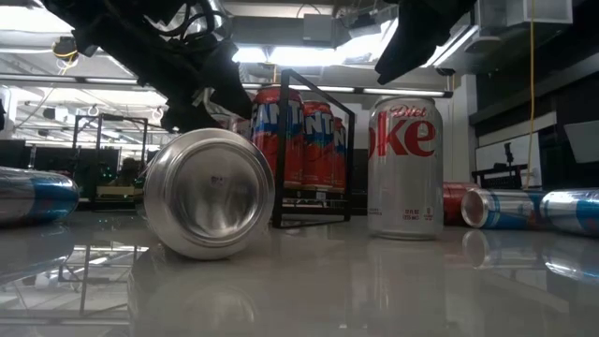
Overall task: Pick and place cans onto a shelf
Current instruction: Put the top red soda can on the shelf and align with the other red soda can, then put the bottom left blue/white soda can on the shelf
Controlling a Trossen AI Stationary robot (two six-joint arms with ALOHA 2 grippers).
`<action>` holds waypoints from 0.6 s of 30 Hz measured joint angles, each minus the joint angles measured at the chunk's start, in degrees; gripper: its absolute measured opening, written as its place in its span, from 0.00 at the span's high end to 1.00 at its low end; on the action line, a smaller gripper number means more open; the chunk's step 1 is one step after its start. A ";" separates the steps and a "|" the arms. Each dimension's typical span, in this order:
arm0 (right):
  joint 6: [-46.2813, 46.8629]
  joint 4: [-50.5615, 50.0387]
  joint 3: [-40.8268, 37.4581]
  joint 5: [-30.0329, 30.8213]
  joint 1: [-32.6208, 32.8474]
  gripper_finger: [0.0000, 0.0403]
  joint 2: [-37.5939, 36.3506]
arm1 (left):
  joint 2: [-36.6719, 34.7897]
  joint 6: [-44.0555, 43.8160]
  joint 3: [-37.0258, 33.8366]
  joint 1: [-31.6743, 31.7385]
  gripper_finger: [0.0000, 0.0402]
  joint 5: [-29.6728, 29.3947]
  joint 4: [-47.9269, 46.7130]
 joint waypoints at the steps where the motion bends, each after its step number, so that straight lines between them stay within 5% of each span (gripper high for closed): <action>1: -0.03 -0.01 0.00 0.00 0.00 0.03 0.00 | -0.29 0.02 0.00 0.02 0.02 0.00 -0.11; 13: -0.20 -0.24 0.00 0.00 0.00 0.03 0.00 | -12.38 4.60 0.00 0.07 0.02 0.59 -5.47; 18: -0.22 -0.44 0.00 0.02 0.00 0.03 0.00 | -16.34 4.50 0.02 0.02 0.02 7.78 -5.35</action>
